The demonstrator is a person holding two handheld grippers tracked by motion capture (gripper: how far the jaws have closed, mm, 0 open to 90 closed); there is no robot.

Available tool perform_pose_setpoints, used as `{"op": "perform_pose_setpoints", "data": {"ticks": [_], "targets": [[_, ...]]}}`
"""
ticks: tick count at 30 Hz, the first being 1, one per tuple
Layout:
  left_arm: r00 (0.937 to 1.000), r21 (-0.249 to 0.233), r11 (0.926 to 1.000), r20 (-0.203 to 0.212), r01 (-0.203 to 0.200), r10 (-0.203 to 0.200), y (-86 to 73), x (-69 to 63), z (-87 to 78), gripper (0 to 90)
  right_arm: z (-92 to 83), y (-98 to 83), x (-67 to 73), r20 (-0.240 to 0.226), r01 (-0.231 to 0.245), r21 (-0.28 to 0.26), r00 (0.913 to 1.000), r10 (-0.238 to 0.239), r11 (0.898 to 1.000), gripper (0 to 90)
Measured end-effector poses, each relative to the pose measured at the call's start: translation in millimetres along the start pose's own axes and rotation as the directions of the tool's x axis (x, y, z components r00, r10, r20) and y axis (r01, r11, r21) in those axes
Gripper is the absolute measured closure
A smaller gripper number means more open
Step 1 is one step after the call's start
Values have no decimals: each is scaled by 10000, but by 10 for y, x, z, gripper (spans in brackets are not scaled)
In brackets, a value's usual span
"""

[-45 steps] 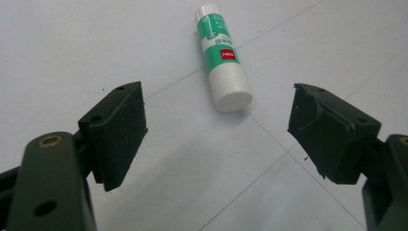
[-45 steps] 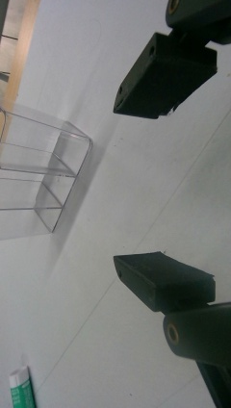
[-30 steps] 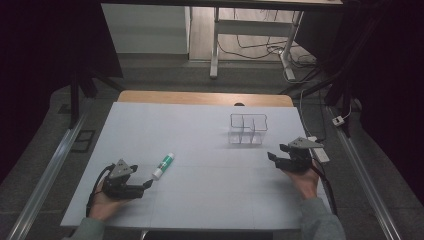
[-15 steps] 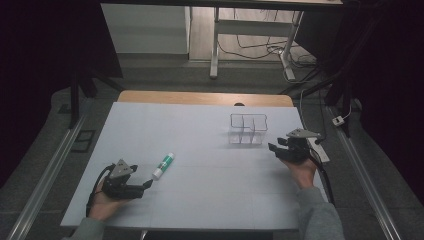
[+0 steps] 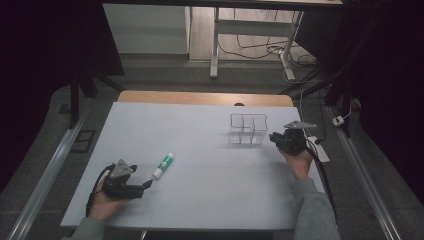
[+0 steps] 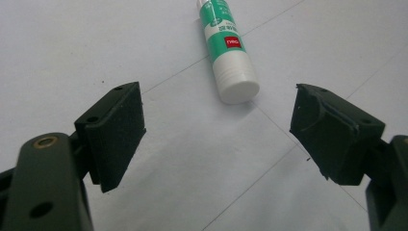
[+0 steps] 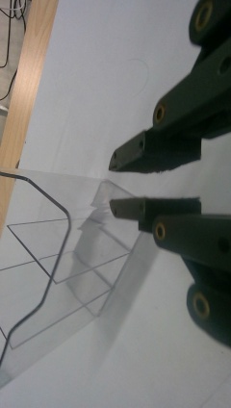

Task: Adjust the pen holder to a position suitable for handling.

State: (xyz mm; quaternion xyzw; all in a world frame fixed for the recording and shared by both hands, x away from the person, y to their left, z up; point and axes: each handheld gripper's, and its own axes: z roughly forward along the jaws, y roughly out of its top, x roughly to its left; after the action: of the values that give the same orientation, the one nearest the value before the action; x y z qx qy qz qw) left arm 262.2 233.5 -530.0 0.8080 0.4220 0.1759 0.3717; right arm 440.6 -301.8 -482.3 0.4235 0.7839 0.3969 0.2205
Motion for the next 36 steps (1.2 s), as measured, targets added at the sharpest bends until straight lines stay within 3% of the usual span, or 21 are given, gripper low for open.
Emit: {"op": "perform_pose_setpoints", "data": {"ticks": [6, 9, 14, 19, 28, 31, 33, 36], "targets": [[10000, -75, 10000, -18, 11, -11, 2, 0, -4, 192, 100, 26, -53, 145, 76, 121, 9999, -78, 9999, 893], [10000, -37, 10000, 4, 15, -15, 1, 7, -1, 191, 113, 60, -58, 234, 276, 144, 9993, -279, 9995, 894], [10000, 13, 10000, -2, 16, -16, 1, 4, 6, 190, 150, 82, -85, 119, 70, -29, 9999, -70, 10000, 894], [10000, 31, 10000, -5, 23, -23, 0, 8, 9, 190, 201, 77, -64, 122, 309, 88, 9994, -310, 9995, 894], [10000, 97, 10000, 8, 3, -3, 1, 9, 20, 188, 285, 66, -60, -11, 248, 17, 9997, -248, 9997, 894], [10000, 113, 9999, 7, 6, -6, 1, 8, 22, 187, 300, 129, -55, -2, 439, 204, 9990, -439, 9988, 894], [10000, 114, 9999, -6, 2, -2, 1, 10, 21, 187, 314, 170, -14, 228, 811, 354, 9964, -819, 9961, 894], [10000, 118, 9999, -11, 10, -9, 0, 13, 22, 187, 317, 172, -17, 171, 669, 389, 9976, -676, 9970, 894]]}}
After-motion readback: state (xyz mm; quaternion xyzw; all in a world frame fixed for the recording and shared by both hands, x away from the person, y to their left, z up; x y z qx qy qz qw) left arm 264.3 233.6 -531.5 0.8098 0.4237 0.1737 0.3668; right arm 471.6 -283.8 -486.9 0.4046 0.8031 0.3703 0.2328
